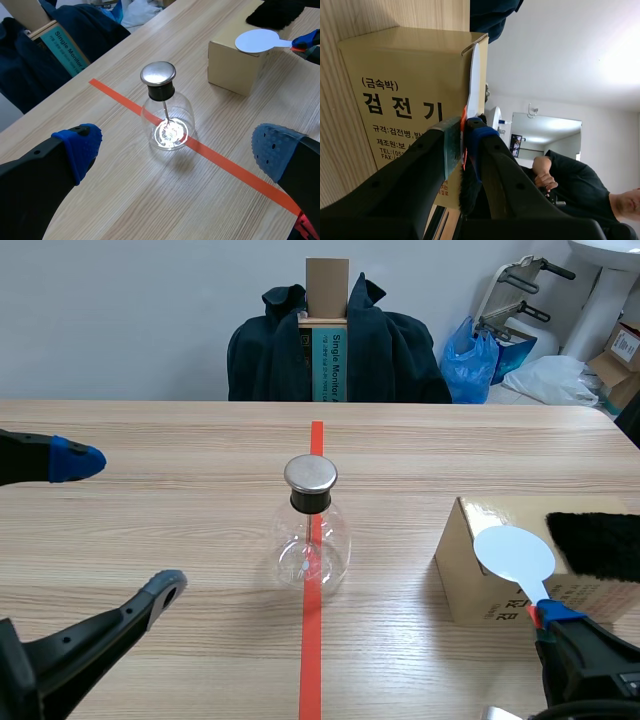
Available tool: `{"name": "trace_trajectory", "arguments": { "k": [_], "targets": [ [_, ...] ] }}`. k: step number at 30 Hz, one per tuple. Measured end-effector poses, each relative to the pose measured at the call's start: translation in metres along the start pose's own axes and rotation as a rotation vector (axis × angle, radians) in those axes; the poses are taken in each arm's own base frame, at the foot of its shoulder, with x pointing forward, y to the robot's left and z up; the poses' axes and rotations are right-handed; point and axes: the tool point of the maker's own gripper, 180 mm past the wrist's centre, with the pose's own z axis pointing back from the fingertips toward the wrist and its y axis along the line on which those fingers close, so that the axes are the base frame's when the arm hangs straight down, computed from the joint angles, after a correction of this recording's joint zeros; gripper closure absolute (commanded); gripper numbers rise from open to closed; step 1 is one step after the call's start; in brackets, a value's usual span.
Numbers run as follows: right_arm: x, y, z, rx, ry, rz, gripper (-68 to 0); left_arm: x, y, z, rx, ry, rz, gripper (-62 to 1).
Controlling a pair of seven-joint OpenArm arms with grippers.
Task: Do the electroscope experiment.
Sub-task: 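Put the plate down on the right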
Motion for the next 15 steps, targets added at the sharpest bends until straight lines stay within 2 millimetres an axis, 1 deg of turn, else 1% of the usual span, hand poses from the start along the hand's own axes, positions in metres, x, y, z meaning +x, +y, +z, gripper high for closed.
{"name": "trace_trajectory", "arguments": {
  "k": [1,2,3,4,8,11,13,15],
  "targets": [
    [-0.0001,0.0000,0.0000,0.000,0.001,0.000,-1.7,0.0009,-0.0001,0.0000,0.000,-0.005,0.000,-62.3],
    [-0.0011,0.0000,0.0000,0.000,0.006,0.000,-4.6,0.0016,-0.0001,0.0000,0.000,-0.009,0.000,-62.3],
    [-0.0014,0.0000,0.0000,0.000,0.008,0.000,-9.1,0.0025,-0.0001,0.0000,0.000,-0.014,0.000,-62.3],
    [-0.0015,0.0000,0.0000,0.000,0.008,0.000,-14.7,0.0027,-0.0001,0.0000,0.000,-0.015,0.000,-62.3],
    [-0.0015,-0.0001,-0.0001,0.000,0.008,0.000,-43.5,0.0052,-0.0001,0.0001,0.000,-0.029,0.000,-62.3],
    [-0.0014,-0.0001,-0.0001,0.000,0.008,0.000,-58.9,0.0052,-0.0001,0.0001,0.000,-0.029,0.000,-62.3],
    [-0.0015,-0.0001,-0.0001,0.000,0.008,0.000,-64.7,0.0051,-0.0001,0.0001,0.000,-0.028,0.000,-62.3],
    [-0.0015,-0.0001,-0.0001,0.000,0.008,0.000,-67.2,0.0051,-0.0001,0.0001,0.000,-0.028,0.000,-62.3]
  ]
}}
